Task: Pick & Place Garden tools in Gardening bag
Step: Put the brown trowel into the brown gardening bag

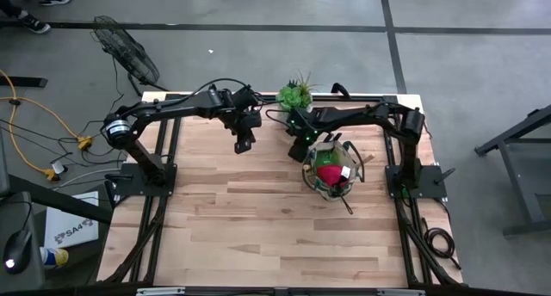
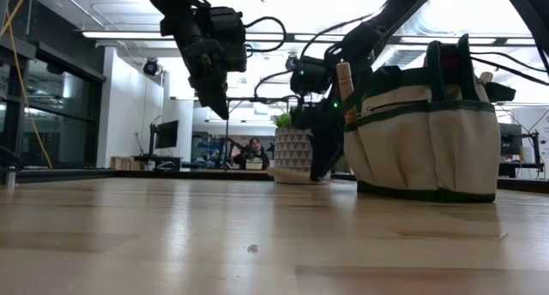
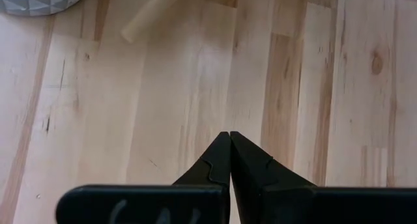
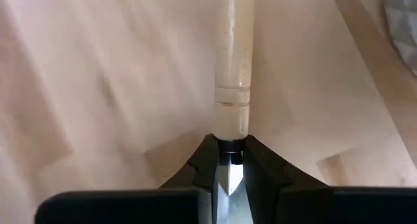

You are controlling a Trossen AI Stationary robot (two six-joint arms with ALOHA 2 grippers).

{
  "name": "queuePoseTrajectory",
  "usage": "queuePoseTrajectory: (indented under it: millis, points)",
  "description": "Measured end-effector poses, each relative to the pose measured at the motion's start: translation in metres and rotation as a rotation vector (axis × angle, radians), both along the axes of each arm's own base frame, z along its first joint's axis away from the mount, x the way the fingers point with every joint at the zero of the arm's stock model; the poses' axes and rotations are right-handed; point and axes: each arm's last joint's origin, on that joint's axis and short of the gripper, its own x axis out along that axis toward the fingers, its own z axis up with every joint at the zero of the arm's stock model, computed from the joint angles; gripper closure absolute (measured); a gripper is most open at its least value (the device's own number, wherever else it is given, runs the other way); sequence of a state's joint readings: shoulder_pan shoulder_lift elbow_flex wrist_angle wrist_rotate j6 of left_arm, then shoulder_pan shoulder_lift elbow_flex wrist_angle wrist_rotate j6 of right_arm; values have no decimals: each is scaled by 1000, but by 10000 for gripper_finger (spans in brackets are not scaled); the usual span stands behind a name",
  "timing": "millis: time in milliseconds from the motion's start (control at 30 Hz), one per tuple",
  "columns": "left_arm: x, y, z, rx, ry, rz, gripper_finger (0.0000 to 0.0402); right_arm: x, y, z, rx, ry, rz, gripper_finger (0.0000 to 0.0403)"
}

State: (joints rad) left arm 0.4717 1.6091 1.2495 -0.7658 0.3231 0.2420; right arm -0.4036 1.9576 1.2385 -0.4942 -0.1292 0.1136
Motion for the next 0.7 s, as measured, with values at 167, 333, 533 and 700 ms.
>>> queuePoseTrajectory:
  millis: [167, 333, 533, 700]
  points:
    - [-2, -1, 2, 4, -2, 2, 402, 3, 10, 11, 15, -42, 43, 368]
    - [-3, -1, 7, 10, -22, 4, 402, 4, 19, 28, -8, -89, 75, 368]
    - [-10, -5, 24, 49, -80, 13, 402, -2, 26, 60, -52, -171, 98, 368]
    - [-20, -9, 50, 123, -193, 27, 401, -11, 30, 92, -115, -252, 100, 368]
